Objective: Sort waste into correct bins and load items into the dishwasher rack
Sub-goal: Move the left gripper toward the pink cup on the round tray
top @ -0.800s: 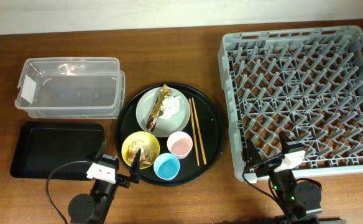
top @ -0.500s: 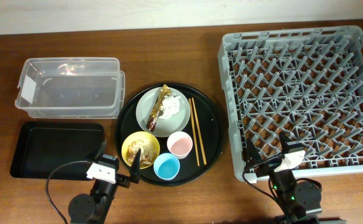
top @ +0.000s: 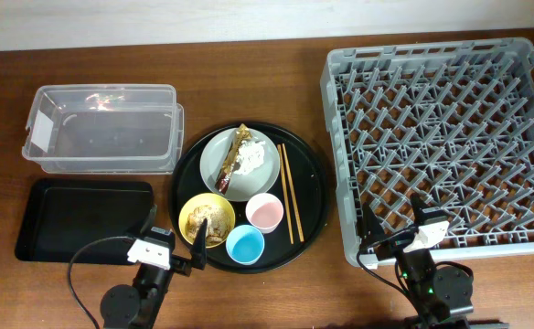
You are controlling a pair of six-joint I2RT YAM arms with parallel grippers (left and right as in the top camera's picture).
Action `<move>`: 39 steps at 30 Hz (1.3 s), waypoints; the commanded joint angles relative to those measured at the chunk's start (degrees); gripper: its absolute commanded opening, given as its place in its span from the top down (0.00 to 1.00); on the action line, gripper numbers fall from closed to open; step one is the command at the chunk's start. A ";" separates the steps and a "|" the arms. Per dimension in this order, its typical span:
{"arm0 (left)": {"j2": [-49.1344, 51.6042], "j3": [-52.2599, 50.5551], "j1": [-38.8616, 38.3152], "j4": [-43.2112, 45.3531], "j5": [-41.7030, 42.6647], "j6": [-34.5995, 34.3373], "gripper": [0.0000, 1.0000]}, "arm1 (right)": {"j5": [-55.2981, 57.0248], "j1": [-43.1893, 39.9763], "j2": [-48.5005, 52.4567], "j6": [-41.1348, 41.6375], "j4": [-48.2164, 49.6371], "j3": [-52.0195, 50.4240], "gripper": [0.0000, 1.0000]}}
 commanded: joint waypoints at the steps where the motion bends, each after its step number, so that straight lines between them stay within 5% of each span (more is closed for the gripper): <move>1: 0.09 -0.37 0.17 0.09 0.22 0.83 0.01 | -0.55 -0.33 0.04 -0.35 -0.22 -0.28 0.02; 16: 0.09 -0.37 0.17 0.09 0.24 0.83 0.01 | -1.05 -0.33 0.04 -0.31 -0.22 -0.28 0.01; 20: 0.09 -0.35 0.15 0.04 0.85 0.79 0.01 | -8.94 -0.33 0.04 -0.28 0.35 -0.22 0.02; 23: 0.09 0.55 0.15 0.33 10.23 0.76 0.01 | -19.69 -0.33 0.04 -0.09 -2.97 2.45 0.01; 26: 0.09 4.24 0.17 -1.29 13.27 -4.20 0.01 | -19.96 -0.33 0.07 1.79 -13.22 10.49 0.02; 31: 4.00 17.94 0.17 -15.91 13.00 -4.81 0.01 | -18.47 -0.33 7.76 1.81 -33.73 30.34 0.02; 39: 30.25 45.88 0.17 -36.83 14.10 -4.79 0.01 | -18.75 -0.33 34.42 1.60 -56.13 60.78 0.02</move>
